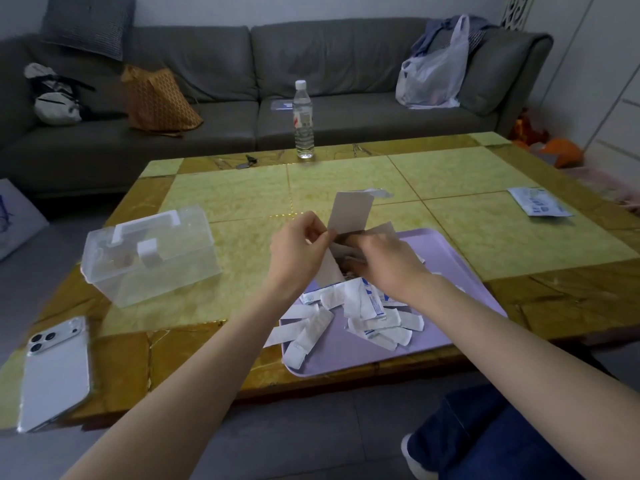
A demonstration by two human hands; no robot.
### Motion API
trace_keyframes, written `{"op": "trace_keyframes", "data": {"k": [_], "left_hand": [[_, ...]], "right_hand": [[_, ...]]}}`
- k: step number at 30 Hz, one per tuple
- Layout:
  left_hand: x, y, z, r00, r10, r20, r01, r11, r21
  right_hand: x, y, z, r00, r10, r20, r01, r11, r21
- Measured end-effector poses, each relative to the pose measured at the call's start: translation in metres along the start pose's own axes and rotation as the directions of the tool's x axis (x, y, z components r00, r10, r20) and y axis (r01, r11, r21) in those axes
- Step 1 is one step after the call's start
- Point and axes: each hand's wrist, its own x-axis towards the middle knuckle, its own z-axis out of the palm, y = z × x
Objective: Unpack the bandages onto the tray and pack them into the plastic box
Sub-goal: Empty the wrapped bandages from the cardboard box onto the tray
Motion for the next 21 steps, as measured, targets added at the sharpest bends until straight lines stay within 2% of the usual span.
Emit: {"op": "trace_keyframes", "data": {"k": [4,7,13,18,21], "left_hand": [[-0.003,-0.004,0.000,1.000,-0.013,0.021,0.013,1.000,-0.002],[-0.001,-0.008,-0.002,0.999,-0.025,0.021,0.025,1.000,0.002],[0.007,-0.020,-0.009,0.997,-0.075,-0.015,0.076,0.996,0.049],[0.014,-0.033,-0.025,0.991,-0.100,-0.084,0.108,0.989,0.097],[0.018,-0.040,-0.038,0.984,-0.114,-0.136,0.129,0.986,0.107]], "right_hand": [[0.004,0.004,0.001,0.995,0.086,0.044,-0.077,0.982,-0.174],[0.005,0.006,0.000,0.995,0.097,-0.025,-0.100,0.985,-0.137],[0.002,0.003,-0.013,0.950,0.036,-0.310,-0.049,0.998,-0.034],[0.008,0.015,-0.018,0.924,0.137,-0.356,-0.166,0.985,-0.051],[0.009,0.024,-0.011,0.929,0.182,-0.323,-0.212,0.975,-0.061]]}}
